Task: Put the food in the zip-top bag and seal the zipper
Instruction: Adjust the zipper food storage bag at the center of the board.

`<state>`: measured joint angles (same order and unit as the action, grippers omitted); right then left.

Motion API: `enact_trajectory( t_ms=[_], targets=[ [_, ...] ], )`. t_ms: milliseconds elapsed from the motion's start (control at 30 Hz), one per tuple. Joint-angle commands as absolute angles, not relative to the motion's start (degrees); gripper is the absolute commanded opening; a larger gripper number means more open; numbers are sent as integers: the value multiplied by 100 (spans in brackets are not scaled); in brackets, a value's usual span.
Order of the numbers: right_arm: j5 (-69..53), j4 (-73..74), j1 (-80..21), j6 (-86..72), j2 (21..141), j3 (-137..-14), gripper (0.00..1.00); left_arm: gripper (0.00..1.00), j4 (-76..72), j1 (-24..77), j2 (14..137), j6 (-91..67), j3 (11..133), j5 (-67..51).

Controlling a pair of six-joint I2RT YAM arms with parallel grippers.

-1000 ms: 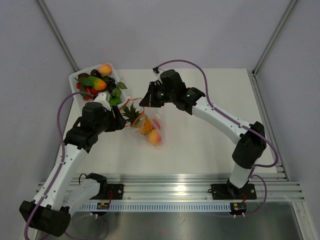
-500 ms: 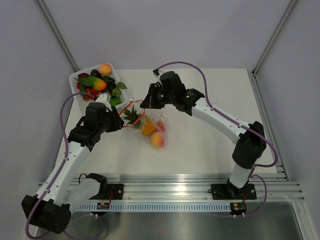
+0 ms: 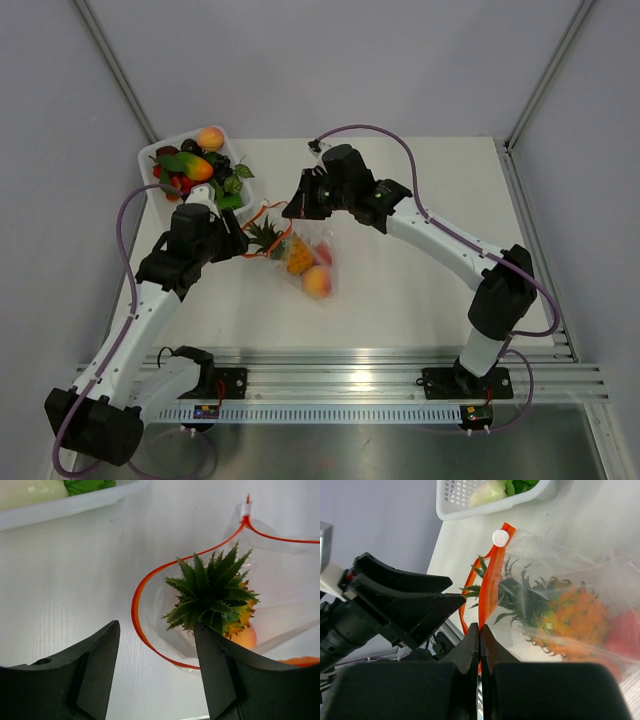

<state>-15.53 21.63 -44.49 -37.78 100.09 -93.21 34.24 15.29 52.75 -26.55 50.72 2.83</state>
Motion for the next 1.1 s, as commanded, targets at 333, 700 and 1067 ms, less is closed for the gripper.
enact_trajectory(
  t_ms=[333, 700, 1067],
  targets=[
    [-1433, 1828, -4465, -3797, 9624, -9308, 0, 49, 2786, 1389, 5713, -3129, 4615, -316],
    [-1459, 1775, -4465, -3832, 9677, -9299, 0, 23, 2373, 1345, 5537, -3296, 4333, -1072],
    [-1266, 2233, -4465, -3551, 9212, -9756, 0, 0, 3163, 1345, 5353, -3102, 6247, -2161]
  ],
)
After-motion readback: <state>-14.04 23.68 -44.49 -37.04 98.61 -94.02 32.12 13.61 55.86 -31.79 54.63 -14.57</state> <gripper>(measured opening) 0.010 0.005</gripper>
